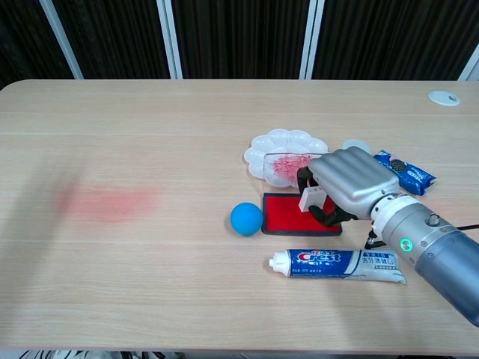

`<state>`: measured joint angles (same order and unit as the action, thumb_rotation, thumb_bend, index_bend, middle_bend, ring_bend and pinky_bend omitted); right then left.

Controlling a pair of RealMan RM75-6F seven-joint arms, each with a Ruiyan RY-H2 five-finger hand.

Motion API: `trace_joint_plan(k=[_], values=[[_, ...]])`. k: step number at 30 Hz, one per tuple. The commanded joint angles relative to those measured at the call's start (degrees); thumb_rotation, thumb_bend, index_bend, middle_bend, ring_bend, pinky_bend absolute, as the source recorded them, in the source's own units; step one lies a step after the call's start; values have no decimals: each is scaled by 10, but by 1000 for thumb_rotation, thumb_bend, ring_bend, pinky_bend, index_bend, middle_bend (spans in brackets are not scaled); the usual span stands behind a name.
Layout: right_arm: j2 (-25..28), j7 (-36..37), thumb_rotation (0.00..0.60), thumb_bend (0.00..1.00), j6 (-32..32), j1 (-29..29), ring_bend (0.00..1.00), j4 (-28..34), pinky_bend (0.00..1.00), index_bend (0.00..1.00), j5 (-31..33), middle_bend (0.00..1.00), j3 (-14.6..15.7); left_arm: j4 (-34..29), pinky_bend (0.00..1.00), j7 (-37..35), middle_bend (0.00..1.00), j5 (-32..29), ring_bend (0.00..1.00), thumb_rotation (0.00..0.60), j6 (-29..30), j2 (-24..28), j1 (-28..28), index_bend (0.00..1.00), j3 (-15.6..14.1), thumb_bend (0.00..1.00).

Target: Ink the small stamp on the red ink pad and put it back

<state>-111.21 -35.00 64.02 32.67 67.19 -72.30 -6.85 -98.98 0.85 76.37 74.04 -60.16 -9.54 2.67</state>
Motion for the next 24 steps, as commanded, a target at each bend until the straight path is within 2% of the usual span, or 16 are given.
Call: trace_joint_plan(k=[1,11,20,24], values=[[0,1,600,712,1,0,600,0,638,822,-2,693,0,0,0,0,0,1,0,600,0,0,0,0,0,30],[16,6,600,712,25,4,600,31,638,822,-20,693,-16,0,0,-2,0,3,0,600,2,0,1,0,0,30],[55,-6,600,712,46,0,599,72,638,822,-24,692,-30,1,0,0,0,6,0,600,5,-1,2,0,-2,30],[80,-6,600,712,55,-11,598,89,638,822,-24,689,-26,1,0,-1,0,6,0,600,6,-2,3,0,-2,30]])
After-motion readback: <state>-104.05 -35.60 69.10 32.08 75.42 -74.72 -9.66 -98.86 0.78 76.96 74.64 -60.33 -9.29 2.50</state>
